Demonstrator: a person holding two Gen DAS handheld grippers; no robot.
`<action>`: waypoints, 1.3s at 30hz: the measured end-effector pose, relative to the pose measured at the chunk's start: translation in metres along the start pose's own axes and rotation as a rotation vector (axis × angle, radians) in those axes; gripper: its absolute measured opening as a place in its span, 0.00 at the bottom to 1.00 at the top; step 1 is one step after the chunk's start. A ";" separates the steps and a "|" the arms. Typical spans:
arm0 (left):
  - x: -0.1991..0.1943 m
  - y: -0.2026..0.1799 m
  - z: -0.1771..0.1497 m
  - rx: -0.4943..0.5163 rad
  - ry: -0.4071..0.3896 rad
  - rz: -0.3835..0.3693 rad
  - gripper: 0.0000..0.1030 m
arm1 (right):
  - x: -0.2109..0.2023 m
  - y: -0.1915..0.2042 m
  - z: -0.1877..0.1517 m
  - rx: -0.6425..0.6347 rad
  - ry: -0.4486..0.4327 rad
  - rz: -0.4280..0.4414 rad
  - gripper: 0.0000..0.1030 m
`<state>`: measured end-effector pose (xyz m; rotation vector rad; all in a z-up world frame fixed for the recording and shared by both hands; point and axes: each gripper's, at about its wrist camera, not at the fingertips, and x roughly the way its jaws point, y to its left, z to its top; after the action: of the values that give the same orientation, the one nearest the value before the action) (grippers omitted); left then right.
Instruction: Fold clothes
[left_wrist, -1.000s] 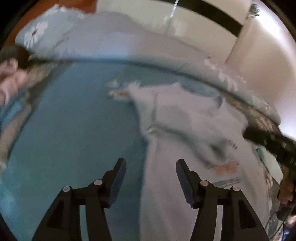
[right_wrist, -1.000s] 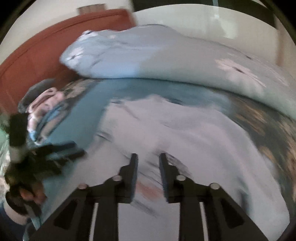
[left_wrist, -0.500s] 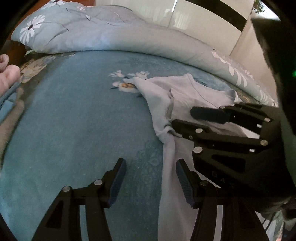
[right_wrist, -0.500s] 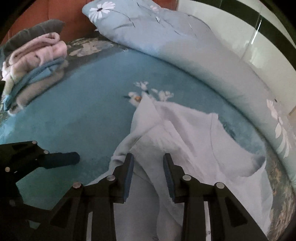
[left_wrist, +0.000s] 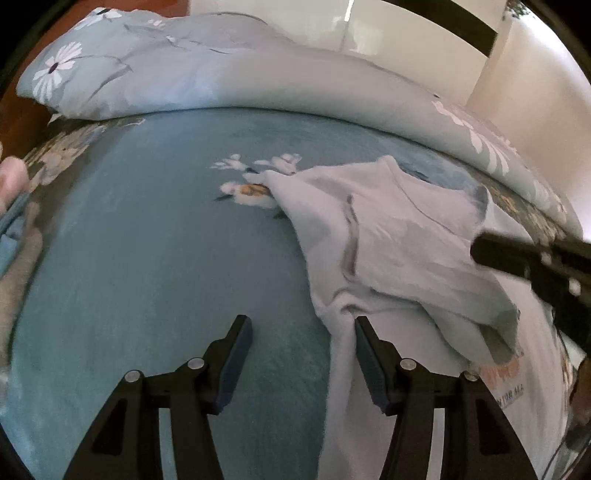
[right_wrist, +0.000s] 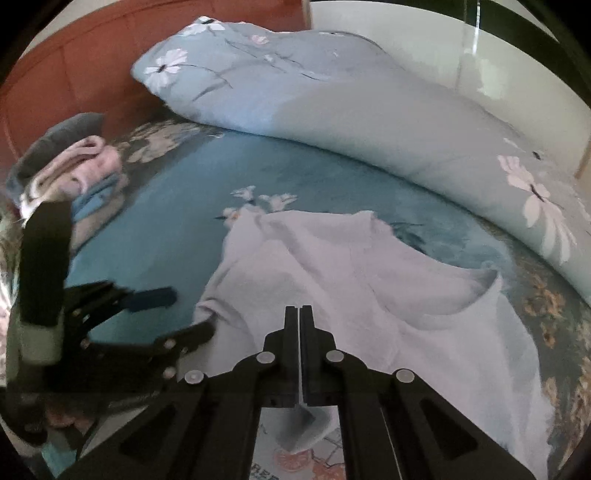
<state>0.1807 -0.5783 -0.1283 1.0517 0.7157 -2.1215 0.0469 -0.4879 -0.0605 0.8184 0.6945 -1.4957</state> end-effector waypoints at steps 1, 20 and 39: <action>0.000 0.004 0.000 -0.015 -0.011 0.006 0.59 | 0.002 0.002 -0.001 -0.009 0.004 0.012 0.01; -0.012 0.011 -0.014 0.062 -0.026 0.042 0.59 | 0.066 0.051 0.011 -0.106 0.090 0.043 0.27; 0.010 -0.017 0.019 0.212 -0.054 0.217 0.66 | -0.136 -0.063 0.043 0.183 -0.375 0.041 0.02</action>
<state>0.1548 -0.5838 -0.1234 1.1232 0.3387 -2.0588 -0.0179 -0.4399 0.0730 0.6575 0.2633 -1.6338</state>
